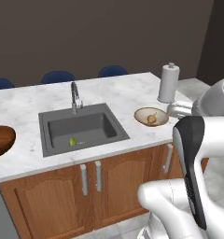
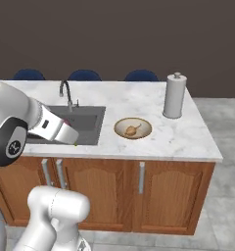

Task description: Pick the onions from the cabinet and place them in one bowl. Pick the mango from the sink and place it in the other bowl.

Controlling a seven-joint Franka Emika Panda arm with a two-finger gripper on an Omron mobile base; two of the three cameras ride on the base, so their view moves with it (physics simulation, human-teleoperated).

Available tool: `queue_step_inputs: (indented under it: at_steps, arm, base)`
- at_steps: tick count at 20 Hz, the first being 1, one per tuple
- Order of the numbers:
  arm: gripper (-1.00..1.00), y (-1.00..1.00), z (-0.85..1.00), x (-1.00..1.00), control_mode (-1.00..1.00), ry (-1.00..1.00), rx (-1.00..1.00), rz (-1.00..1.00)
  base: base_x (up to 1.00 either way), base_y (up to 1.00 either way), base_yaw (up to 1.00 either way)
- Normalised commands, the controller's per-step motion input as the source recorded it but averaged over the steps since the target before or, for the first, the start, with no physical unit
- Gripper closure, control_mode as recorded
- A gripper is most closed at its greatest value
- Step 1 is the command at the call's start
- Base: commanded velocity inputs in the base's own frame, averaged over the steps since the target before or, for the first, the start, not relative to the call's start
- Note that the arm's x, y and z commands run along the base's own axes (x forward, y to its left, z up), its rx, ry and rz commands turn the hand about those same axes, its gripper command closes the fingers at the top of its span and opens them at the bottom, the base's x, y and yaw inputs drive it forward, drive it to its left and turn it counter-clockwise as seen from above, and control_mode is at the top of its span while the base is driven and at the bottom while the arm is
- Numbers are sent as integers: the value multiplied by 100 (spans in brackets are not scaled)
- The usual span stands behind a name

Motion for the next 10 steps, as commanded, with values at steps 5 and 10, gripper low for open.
queue_step_inputs:
  at_steps: [5, 10]
  arm:
    - [100, 0, 0, 0, 100, 0, 0, 0]
    - [100, 0, 0, 0, 100, 0, 0, 0]
  base:
    - [38, 55, 3]
    - [58, 48, 7]
